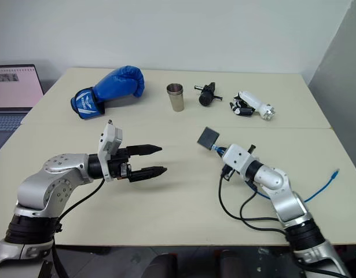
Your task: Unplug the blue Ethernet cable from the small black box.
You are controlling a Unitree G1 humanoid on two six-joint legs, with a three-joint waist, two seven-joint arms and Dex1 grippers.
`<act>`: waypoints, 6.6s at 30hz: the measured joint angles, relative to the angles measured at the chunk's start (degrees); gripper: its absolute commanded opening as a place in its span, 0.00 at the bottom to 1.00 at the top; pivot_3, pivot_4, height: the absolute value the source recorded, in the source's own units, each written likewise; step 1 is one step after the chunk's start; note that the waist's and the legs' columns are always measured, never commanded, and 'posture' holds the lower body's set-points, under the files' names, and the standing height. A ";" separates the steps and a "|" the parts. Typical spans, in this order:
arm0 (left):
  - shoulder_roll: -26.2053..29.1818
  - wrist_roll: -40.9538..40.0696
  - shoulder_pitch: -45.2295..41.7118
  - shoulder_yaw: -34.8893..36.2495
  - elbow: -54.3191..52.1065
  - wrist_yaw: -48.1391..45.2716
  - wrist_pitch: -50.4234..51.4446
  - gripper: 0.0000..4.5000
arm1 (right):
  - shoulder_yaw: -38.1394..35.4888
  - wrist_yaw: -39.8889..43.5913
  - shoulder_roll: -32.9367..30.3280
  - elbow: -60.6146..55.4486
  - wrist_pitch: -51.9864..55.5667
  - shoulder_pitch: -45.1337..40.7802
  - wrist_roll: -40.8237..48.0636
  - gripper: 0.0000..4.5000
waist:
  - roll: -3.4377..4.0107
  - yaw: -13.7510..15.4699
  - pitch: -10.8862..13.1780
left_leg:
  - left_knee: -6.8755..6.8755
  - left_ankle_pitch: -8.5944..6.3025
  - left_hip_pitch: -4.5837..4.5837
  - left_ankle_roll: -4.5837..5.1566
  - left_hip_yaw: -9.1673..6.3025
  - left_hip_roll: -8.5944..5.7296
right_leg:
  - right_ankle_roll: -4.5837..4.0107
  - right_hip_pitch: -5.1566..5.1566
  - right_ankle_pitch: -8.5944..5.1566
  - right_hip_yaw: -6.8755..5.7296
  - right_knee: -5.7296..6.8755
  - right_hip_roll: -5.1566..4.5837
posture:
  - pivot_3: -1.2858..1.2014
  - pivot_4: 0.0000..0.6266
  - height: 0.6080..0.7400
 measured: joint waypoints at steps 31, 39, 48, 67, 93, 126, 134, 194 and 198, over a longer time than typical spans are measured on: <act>-2.06 -14.17 -4.60 2.43 1.91 -0.20 19.41 0.68 | 3.20 9.44 1.35 6.79 -31.18 -10.34 -0.01 0.02 | -0.03 0.08 0.04 | 0.08 0.02 0.02 -0.04 -0.01 0.01 | -0.02 0.04 0.01 0.02 0.04 -0.05 | 0.52 0.24 1.00; -2.04 -13.70 -4.59 1.91 1.91 -1.02 19.07 0.30 | 3.27 9.44 1.48 7.17 -31.19 -10.34 -0.73 0.02 | -0.03 0.08 0.04 | 0.09 0.02 0.02 -0.04 -0.01 0.01 | -0.02 0.04 0.01 0.02 0.04 -0.05 | 0.52 0.24 1.00; -2.04 -12.45 -4.59 1.62 1.93 -2.02 18.75 0.18 | 3.30 9.63 1.44 7.59 -31.53 -10.47 -1.91 0.18 | -0.03 0.08 0.04 | 0.09 0.02 0.02 -0.04 -0.01 0.01 | -0.02 0.04 0.01 0.02 0.04 -0.05 | 0.52 0.24 1.00; 0.20 -3.99 -5.04 -1.40 3.67 -8.05 7.86 0.18 | 0.16 15.15 -5.60 -14.97 3.05 -4.07 22.32 0.58 | -0.02 0.13 0.04 | 0.15 0.02 0.03 -0.04 -0.06 0.03 | -0.03 0.10 0.01 0.00 0.06 -0.06 | 0.52 0.24 1.00; 0.51 0.30 -8.30 -5.01 6.22 -15.74 1.81 0.18 | -2.75 8.85 5.76 -8.55 54.71 -14.96 45.11 0.58 | -0.01 0.06 0.05 | 0.15 0.01 -0.10 -0.01 -0.03 0.00 | -0.02 -0.02 0.01 -0.01 0.02 -0.01 | 0.52 0.24 1.00; 0.09 0.21 -8.31 -4.92 6.00 -15.52 2.92 0.18 | -3.83 15.55 6.24 -7.28 57.24 -15.47 44.50 0.01 | -0.01 0.05 0.05 | 0.15 0.01 -0.09 -0.01 -0.04 0.01 | -0.02 -0.03 0.01 -0.02 0.02 -0.01 | 0.52 0.24 1.00; 0.06 0.17 -8.30 -4.92 5.99 -15.64 3.03 0.18 | -3.78 16.24 6.23 -7.27 56.91 -15.57 43.71 0.01 | -0.01 0.05 0.05 | 0.15 0.01 -0.09 -0.01 -0.04 0.01 | -0.02 -0.03 0.01 -0.02 0.02 -0.01 | 0.52 0.24 1.00; 0.05 -0.39 -8.37 -5.21 5.64 -15.87 3.91 0.18 | -4.40 17.11 6.66 -5.14 60.73 -17.14 44.53 0.39 | -0.01 0.04 0.06 | 0.13 0.01 -0.10 -0.01 -0.03 0.01 | -0.02 -0.04 0.01 -0.01 0.01 0.00 | 0.52 0.24 1.00; -0.01 -0.39 -8.37 -5.21 5.64 -15.84 3.91 0.18 | -4.20 17.12 6.65 -5.14 60.77 -17.14 44.51 0.39 | -0.01 0.04 0.06 | 0.13 0.01 -0.10 -0.01 -0.03 0.01 | -0.02 -0.04 0.01 -0.02 0.01 0.00 | 0.52 0.24 1.00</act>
